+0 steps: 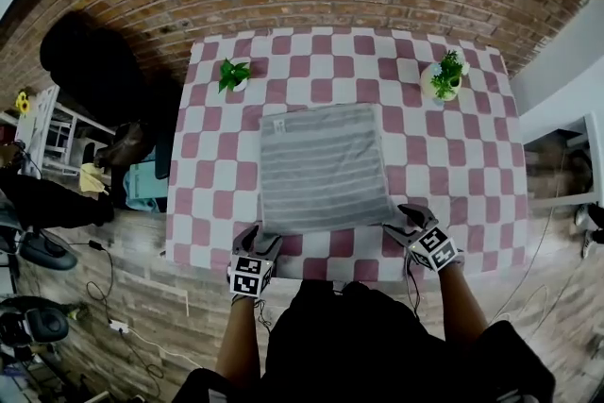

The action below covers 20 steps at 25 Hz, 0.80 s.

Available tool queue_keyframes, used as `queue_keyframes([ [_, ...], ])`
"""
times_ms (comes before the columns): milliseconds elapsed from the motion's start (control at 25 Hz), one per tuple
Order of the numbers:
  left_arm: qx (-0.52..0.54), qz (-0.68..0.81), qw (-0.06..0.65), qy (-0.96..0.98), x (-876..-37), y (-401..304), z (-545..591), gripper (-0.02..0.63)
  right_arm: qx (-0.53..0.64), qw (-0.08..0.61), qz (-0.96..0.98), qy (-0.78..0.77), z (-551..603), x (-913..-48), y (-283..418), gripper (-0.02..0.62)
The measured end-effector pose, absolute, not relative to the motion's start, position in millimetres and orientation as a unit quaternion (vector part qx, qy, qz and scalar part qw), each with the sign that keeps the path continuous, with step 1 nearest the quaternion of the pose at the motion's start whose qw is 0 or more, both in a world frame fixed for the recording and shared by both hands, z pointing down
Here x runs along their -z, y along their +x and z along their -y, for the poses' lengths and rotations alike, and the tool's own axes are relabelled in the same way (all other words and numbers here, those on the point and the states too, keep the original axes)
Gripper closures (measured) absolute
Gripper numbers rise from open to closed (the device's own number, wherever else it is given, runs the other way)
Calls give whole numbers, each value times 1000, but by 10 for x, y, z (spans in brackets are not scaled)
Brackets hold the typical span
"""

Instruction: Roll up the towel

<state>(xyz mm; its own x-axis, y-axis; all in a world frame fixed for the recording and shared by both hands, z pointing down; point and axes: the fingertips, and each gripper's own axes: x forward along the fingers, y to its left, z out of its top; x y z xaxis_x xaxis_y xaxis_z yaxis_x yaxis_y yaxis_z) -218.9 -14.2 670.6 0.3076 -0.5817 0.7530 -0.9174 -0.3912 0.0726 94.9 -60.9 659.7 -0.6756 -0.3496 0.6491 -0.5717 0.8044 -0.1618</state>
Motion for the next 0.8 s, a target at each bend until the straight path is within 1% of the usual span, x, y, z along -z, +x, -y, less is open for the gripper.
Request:
queue_keyframes([
  [80,-335,487,265,762,-6765,-2201,78,339,-170,320,896,256,574,-6629,940,356],
  [240,-343,485,263,760,-6777,-2191,43,388,-149,342,893,252,540,-6680,911,363],
  [440,-361,471,261,761,-6850,-2204,18,438,-139,350,887,266,579,-6699,914,422],
  [520,-365,468,257,763,-6843,-2201,32,439,-139,357,884,267,573,-6738,928,430],
  [720,-368,467,251,764,-6852,-2203,34,442,-123,378,880,262,555,-6803,934,515],
  [800,-371,466,252,763,-6851,-2199,31,446,-119,384,878,261,547,-6820,937,528],
])
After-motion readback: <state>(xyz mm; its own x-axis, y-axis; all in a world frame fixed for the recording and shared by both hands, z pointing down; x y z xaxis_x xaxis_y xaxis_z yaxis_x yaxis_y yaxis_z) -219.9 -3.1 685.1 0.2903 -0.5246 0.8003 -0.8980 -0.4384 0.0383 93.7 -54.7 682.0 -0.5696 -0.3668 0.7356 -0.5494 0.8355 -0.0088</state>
